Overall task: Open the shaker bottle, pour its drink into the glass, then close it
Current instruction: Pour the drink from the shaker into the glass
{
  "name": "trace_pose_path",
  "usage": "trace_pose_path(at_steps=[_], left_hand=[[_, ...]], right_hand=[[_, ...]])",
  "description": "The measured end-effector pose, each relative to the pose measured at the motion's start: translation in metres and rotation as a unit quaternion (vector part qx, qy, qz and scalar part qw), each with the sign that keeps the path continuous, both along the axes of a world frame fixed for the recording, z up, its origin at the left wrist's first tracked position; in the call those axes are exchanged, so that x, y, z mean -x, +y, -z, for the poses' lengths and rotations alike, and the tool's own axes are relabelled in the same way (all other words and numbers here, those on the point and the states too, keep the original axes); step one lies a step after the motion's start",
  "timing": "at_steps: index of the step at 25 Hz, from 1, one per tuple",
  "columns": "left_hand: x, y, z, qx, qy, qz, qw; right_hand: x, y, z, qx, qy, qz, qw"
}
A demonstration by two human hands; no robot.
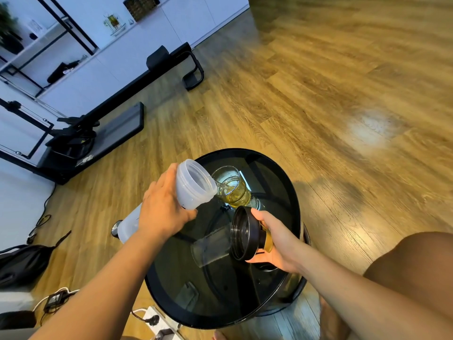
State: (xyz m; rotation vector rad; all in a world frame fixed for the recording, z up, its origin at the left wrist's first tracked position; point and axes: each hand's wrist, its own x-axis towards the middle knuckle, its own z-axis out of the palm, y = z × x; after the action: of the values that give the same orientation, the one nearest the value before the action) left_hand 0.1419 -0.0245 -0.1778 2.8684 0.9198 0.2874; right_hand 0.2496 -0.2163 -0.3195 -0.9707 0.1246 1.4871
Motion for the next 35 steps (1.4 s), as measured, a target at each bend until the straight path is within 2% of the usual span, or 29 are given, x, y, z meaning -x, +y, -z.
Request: trace_pose_path(at_steps=[35], left_hand=[[-0.0024, 0.0017, -0.0088, -0.019, 0.024, -0.002, 1.0]], right_hand=[[0.0001, 0.0018, 0.0004, -0.014, -0.011, -0.007, 1.0]])
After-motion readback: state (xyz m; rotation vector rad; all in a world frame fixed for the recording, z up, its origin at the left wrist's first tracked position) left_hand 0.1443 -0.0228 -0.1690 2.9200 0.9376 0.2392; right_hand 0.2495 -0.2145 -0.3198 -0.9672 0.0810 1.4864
